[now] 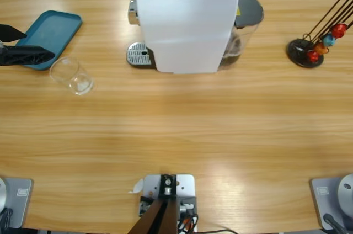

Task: Pour coffee

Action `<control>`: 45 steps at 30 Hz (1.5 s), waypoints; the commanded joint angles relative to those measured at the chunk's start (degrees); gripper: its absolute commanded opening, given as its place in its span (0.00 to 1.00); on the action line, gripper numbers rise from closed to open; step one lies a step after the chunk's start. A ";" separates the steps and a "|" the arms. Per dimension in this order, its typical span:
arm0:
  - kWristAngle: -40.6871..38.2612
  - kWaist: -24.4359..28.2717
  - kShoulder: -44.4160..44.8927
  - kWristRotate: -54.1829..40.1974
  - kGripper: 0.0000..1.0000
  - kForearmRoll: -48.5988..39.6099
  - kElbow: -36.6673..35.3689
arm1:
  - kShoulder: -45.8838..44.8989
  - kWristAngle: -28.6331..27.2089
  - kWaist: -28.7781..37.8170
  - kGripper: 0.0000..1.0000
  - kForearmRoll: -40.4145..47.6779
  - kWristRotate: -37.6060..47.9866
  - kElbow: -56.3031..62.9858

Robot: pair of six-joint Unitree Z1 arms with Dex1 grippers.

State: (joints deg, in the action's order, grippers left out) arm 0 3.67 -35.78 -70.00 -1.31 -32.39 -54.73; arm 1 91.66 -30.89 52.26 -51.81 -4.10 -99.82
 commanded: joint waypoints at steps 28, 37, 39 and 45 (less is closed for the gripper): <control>-0.52 -1.84 0.14 1.49 0.86 2.60 3.33 | 7.51 -9.37 4.17 0.00 20.52 -3.51 8.86; -0.24 -1.84 -1.55 1.13 0.86 4.86 3.86 | 9.90 -10.09 5.81 0.00 20.43 -4.49 7.08; -0.24 -1.84 -1.64 1.13 0.86 4.88 3.93 | 10.36 -10.16 6.46 0.00 20.43 -4.03 7.36; -0.26 -1.84 -1.20 1.22 0.86 4.88 4.19 | 11.70 -10.83 8.92 0.00 20.43 -3.03 7.80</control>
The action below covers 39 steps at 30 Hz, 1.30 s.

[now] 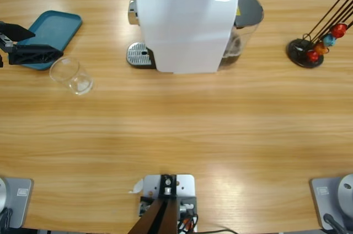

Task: Pour coffee

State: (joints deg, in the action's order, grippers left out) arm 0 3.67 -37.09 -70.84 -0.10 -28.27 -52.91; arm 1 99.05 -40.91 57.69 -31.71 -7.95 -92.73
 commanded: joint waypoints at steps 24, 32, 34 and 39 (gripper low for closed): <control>-0.24 -0.88 -0.17 0.28 0.86 0.76 2.90 | 17.18 -3.30 5.93 0.00 -1.41 -0.40 -5.19; -0.28 -0.88 0.00 0.26 0.86 0.76 2.90 | 21.06 -2.95 9.25 0.00 -3.53 -0.20 -8.92; -0.28 -0.88 0.09 0.23 0.86 0.76 2.90 | 22.41 -2.86 10.44 0.00 -4.38 0.66 -9.89; -0.24 -0.99 0.42 0.19 0.86 0.76 2.90 | 25.00 -2.77 12.64 0.00 -6.51 3.86 -11.12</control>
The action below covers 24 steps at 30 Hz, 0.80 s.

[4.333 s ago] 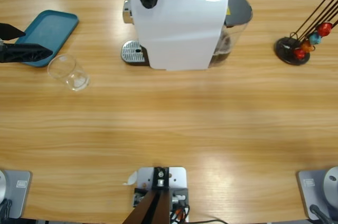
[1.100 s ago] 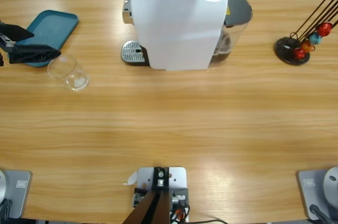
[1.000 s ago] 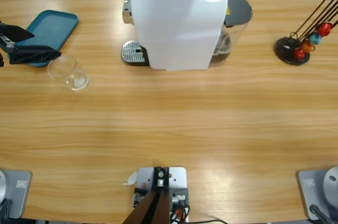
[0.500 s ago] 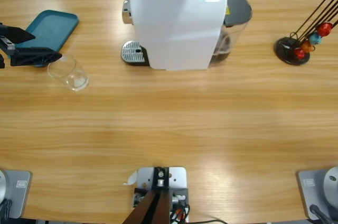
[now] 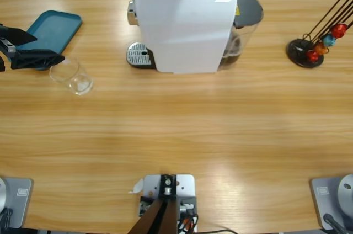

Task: Pour coffee

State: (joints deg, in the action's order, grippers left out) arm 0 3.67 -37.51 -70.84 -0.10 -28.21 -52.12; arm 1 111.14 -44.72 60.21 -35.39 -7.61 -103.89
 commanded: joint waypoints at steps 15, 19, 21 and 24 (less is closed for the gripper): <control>-0.24 -0.81 -0.16 0.10 0.86 0.70 2.02 | 14.45 -7.48 15.64 0.00 -12.37 12.01 -1.28; -0.24 -0.81 -0.44 0.10 0.86 0.70 2.02 | 16.09 -7.77 16.16 0.00 -14.88 11.99 -4.64; -0.24 -0.81 -0.39 0.10 0.86 0.70 2.07 | 17.35 -7.92 16.16 0.00 -15.64 11.55 -5.92; -0.24 -0.82 -0.07 0.19 0.86 0.61 2.26 | 19.60 -7.84 16.16 0.00 -16.09 9.67 -7.89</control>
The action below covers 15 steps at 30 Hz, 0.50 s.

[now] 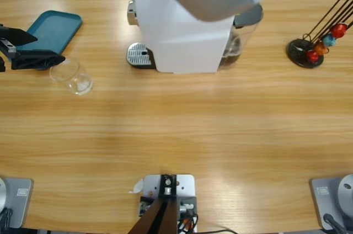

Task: Pour coffee

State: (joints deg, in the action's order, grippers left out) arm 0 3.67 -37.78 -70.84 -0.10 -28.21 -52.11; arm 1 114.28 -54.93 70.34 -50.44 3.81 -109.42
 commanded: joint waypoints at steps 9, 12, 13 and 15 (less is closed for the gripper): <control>0.00 -1.15 -1.07 0.54 0.86 0.70 2.54 | 15.45 4.04 3.47 0.00 -4.11 -0.93 -4.49; 0.02 -1.24 -1.07 0.54 0.86 0.73 2.54 | 12.23 7.32 0.38 0.00 -5.97 0.00 -4.40; 0.02 -1.24 -1.07 0.54 0.86 0.77 2.54 | 10.37 10.56 -1.10 0.00 -6.23 0.02 -4.35; 0.11 -1.24 -1.16 0.54 0.86 0.75 2.52 | 7.89 15.88 -3.18 0.00 -6.90 -0.03 -4.49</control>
State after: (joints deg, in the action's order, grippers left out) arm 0 3.67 -38.20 -70.78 -0.08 -28.18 -51.57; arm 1 127.62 -50.35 74.01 -54.56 2.96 -114.34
